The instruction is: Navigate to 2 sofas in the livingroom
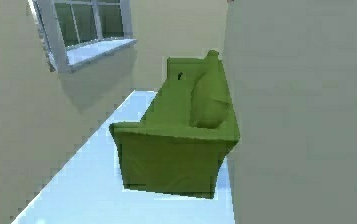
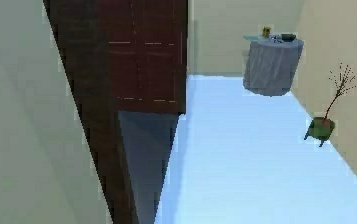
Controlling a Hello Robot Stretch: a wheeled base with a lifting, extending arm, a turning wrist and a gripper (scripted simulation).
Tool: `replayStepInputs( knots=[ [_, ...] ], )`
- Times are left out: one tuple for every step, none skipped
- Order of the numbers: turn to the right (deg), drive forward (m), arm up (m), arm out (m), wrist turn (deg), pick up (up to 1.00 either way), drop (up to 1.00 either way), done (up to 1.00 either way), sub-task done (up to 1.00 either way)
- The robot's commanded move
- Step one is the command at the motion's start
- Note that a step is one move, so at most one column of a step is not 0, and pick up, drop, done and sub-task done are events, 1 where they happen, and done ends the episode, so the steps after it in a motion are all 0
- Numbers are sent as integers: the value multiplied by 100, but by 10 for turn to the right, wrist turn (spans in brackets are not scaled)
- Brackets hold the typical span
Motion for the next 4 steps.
replayStepInputs(
  knots=[
    [-450,0,0,0,0,0,0,0,0],
    [-450,0,0,0,0,0,0,0,0],
    [-360,0,0,0,0,0,0,0,0],
    [0,20,0,0,0,0,0,0,0]
  ],
)
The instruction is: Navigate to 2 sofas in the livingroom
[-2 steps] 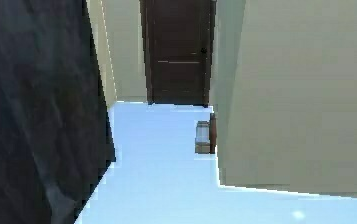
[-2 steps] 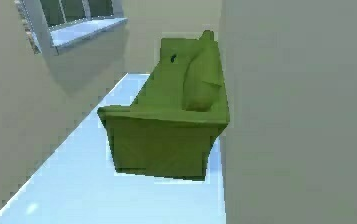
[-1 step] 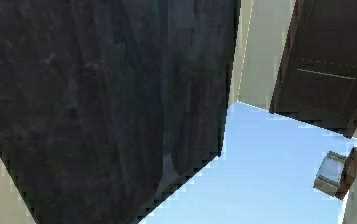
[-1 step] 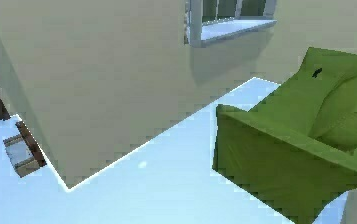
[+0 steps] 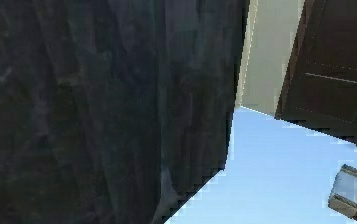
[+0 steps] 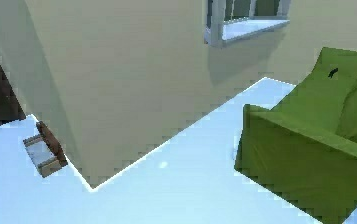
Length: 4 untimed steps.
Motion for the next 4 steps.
replayStepInputs(
  knots=[
    [450,0,0,0,0,0,0,0,0],
    [450,0,0,0,0,0,0,0,0],
    [450,0,0,0,0,0,0,0,0],
    [90,0,0,0,0,0,0,0,0]
  ],
)
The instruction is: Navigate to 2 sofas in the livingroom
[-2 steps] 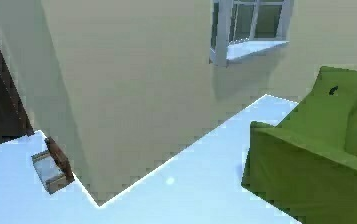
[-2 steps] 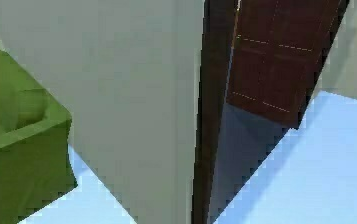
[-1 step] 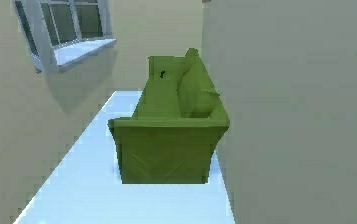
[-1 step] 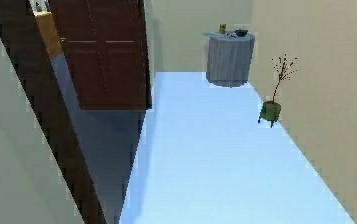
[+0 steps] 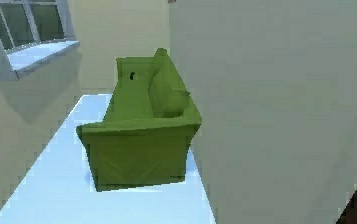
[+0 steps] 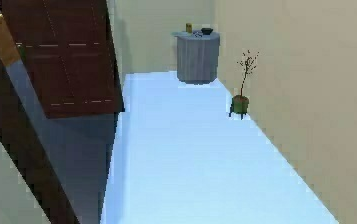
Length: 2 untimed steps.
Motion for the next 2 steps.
replayStepInputs(
  knots=[
    [0,50,0,0,0,0,0,0,0],
    [-120,0,0,0,0,0,0,0,0]
  ],
)
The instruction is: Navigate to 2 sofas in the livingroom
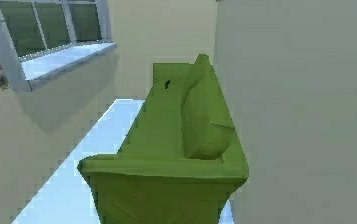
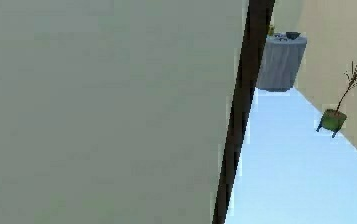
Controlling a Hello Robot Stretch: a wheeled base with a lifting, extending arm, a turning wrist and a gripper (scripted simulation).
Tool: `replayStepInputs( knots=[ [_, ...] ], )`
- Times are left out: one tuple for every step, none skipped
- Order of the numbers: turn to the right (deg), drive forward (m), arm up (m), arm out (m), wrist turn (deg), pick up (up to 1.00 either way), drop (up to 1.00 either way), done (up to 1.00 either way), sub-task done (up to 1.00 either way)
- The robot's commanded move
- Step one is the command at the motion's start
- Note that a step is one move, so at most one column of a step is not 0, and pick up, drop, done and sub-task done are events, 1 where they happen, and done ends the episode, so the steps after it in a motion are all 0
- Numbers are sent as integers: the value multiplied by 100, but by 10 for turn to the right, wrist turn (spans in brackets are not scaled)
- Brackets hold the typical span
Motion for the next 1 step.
replayStepInputs(
  knots=[
    [0,0,0,0,0,0,0,0,100]
  ],
)
